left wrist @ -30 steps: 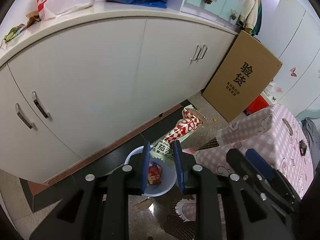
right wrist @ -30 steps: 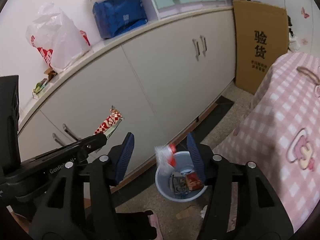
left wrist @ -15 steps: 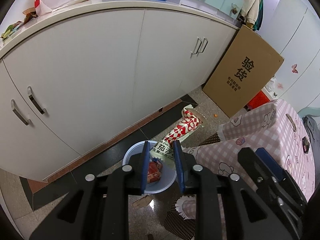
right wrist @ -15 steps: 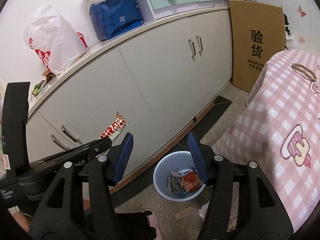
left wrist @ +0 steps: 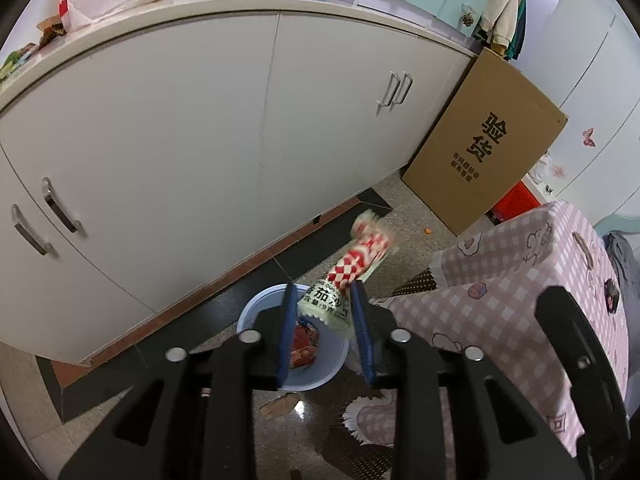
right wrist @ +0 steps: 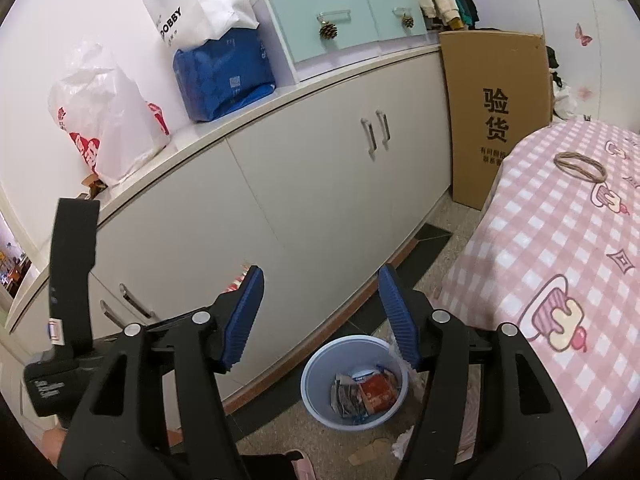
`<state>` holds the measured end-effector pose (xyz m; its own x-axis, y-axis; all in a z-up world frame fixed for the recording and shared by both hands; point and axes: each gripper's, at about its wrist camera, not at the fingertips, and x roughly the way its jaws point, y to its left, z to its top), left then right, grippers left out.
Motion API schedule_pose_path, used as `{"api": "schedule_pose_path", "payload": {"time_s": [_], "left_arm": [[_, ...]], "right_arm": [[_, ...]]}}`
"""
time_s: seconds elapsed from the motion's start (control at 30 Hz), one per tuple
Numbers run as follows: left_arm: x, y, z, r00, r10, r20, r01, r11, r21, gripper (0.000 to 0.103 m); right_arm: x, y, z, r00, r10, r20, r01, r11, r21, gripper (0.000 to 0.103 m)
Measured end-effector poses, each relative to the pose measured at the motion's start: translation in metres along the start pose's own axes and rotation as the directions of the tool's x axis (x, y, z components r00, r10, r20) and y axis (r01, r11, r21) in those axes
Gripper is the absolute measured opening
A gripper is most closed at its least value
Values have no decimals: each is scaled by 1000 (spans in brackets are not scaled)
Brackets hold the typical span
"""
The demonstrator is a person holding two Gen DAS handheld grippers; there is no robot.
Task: Collect trash
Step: 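Carry both wrappers over the wastebasket and open both grippers, then move both open grippers back over the table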
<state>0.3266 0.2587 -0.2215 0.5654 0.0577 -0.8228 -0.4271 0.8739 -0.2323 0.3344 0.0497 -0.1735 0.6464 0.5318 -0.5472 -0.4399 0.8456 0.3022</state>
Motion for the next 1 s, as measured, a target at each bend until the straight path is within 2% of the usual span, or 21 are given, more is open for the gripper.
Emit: {"api": "schedule_pose_path", "payload": {"time_s": [0.1,0.4,0.7,0.9,1.0], "left_arm": [[11,0,2,999,-24,-39,24,1000,-17,60],[3,-4,0,999,-34,-20,33,999,-23,62],[-29,-34,-1,998,-57,28,57,998,23,63],[-44,-87,-7,995,-88,52,82,991,102,66],[-50,-133,-11,991,-116,65,103,979,173,70]], "right_arm": [[3,-3,0,1000,-3,-7,3,1000,4,60],[5,-7,-3,1000,-2,-32,3,1000,21,60],[-25,-24,5,1000,-18,9,17,999,42,60],[-61,-58,19,996,-66,57,62,996,64,61],[-81,-83,25,991,-112,74,106,991,78,63]]}}
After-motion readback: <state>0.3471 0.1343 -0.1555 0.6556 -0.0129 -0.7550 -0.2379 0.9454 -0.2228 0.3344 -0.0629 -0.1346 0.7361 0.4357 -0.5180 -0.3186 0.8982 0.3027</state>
